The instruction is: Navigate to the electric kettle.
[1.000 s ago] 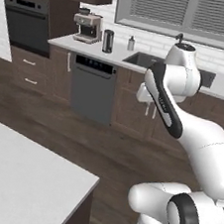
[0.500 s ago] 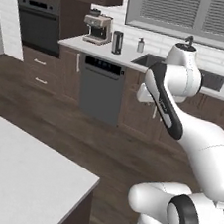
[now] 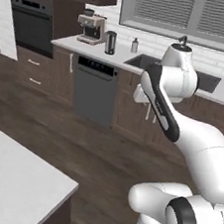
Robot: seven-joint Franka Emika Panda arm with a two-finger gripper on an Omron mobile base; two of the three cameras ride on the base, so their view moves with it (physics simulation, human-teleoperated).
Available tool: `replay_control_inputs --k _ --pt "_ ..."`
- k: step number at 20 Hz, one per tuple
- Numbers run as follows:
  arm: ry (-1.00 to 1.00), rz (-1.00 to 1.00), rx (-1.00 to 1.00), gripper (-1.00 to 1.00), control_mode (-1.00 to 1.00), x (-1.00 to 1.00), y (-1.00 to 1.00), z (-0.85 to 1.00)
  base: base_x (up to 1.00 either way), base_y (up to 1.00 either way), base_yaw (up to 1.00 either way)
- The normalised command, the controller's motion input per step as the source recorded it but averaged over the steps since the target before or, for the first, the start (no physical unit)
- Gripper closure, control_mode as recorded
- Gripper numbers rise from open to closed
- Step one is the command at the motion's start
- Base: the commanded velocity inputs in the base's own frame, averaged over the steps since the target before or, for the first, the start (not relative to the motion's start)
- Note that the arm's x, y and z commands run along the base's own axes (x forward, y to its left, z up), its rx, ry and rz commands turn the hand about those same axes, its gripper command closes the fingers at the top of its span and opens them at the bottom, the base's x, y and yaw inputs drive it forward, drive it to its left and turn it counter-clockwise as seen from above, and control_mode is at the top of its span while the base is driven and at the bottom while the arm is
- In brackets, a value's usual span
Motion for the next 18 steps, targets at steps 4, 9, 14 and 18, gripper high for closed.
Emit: replay_control_inputs --k 4,9,14,18 --pt "0.00 0.00 0.00 -1.00 1.00 0.00 0.00 0.00 0.50 -0.86 -0.11" --pt "0.00 0.00 0.00 -1.00 1.00 0.00 0.00 0.00 1.00 -0.25 0.00" --pt "0.00 0.00 0.00 -1.00 1.00 0.00 0.00 0.00 1.00 0.00 0.14" --pt "0.00 0.00 0.00 -1.00 1.00 0.00 0.00 0.00 1.00 0.00 0.11"
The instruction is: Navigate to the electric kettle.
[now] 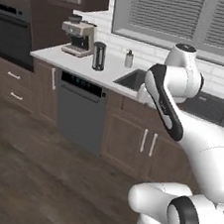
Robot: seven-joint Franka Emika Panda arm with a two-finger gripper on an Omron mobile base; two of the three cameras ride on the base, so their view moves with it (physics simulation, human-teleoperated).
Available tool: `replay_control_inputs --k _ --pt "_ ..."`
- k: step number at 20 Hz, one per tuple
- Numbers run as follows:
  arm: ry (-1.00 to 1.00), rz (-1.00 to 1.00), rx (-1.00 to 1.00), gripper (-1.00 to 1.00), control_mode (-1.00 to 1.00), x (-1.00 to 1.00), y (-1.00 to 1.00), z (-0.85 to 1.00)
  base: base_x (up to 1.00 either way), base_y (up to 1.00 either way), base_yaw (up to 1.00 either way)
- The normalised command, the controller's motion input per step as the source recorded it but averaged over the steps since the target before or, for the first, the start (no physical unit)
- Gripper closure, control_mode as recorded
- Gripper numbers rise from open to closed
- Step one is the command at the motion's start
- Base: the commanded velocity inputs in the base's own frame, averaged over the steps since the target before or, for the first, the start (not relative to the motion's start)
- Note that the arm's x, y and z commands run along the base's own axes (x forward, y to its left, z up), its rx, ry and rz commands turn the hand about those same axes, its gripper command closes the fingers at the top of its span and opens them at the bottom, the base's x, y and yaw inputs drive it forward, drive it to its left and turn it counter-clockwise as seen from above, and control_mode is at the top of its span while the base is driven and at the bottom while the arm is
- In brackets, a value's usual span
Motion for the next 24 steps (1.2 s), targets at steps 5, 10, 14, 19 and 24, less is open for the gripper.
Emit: replay_control_inputs --k 5,10,14,19,24 --pt "0.00 0.00 0.00 -1.00 1.00 0.00 0.00 0.00 1.00 0.01 0.00" --pt "0.00 0.00 0.00 -1.00 1.00 0.00 0.00 0.00 1.00 0.43 -0.09" --pt "0.00 0.00 0.00 -1.00 1.00 0.00 0.00 0.00 1.00 0.92 -0.34" --pt "0.00 0.00 0.00 -1.00 1.00 0.00 0.00 0.00 0.99 0.93 -0.42" --pt "0.00 0.00 0.00 -1.00 1.00 0.00 0.00 0.00 1.00 0.69 -0.50"
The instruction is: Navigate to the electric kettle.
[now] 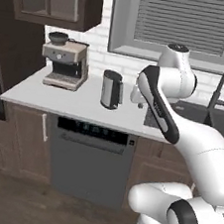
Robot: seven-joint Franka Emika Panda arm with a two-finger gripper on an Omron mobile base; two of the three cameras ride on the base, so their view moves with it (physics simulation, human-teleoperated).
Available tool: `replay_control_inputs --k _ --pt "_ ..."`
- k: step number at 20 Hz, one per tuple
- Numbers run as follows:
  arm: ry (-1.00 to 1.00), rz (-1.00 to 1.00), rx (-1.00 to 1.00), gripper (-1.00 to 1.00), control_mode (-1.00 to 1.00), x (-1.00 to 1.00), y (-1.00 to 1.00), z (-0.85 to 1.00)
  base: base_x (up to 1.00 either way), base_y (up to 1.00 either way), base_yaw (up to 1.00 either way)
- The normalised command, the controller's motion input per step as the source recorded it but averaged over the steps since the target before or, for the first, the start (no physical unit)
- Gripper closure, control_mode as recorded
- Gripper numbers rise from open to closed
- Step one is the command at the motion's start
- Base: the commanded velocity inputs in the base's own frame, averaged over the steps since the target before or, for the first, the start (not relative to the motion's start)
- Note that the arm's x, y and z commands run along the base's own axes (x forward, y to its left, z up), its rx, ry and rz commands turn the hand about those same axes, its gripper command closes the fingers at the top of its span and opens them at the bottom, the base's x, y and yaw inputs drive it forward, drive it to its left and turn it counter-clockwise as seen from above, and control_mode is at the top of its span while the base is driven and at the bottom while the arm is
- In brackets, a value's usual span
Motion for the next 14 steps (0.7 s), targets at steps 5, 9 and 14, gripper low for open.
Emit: replay_control_inputs --k 5,9,14 --pt "0.00 0.00 0.00 -1.00 1.00 0.00 0.00 0.00 0.92 0.70 -0.34" --pt "0.00 0.00 0.00 -1.00 1.00 0.00 0.00 0.00 0.75 0.45 -0.21" --pt "0.00 0.00 0.00 -1.00 1.00 0.00 0.00 0.00 0.69 0.34 -0.21"
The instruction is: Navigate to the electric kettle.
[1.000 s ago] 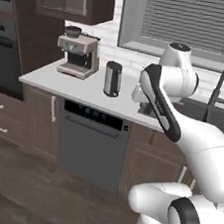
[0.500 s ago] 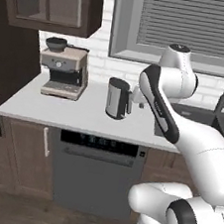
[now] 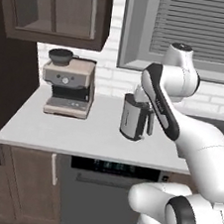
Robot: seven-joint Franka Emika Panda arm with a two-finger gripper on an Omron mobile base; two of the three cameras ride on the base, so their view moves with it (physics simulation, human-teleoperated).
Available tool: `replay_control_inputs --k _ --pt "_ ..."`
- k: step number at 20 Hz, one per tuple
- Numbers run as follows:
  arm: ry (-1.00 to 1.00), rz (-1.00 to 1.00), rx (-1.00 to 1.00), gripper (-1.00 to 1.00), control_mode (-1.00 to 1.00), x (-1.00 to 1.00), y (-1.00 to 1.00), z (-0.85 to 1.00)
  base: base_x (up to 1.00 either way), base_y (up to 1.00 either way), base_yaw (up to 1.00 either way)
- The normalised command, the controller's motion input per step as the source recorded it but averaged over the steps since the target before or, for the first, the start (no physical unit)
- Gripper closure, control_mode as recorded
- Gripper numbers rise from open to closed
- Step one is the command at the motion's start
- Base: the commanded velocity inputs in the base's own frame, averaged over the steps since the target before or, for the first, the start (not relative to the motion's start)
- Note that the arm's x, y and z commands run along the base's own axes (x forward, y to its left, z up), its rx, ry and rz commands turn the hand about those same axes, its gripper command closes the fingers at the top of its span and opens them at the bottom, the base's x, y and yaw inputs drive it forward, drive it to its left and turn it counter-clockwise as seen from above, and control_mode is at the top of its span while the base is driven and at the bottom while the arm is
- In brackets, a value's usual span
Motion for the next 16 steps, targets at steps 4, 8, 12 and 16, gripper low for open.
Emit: replay_control_inputs --k 4,8,12,16 --pt "0.00 0.00 0.00 -1.00 1.00 0.00 0.00 0.00 0.81 0.32 -0.33" --pt "0.00 0.00 0.00 -1.00 1.00 0.00 0.00 0.00 0.73 0.29 -0.39" --pt "0.00 0.00 0.00 -1.00 1.00 0.00 0.00 0.00 0.83 0.42 -0.39" --pt "0.00 0.00 0.00 -1.00 1.00 0.00 0.00 0.00 0.78 0.40 -0.36"
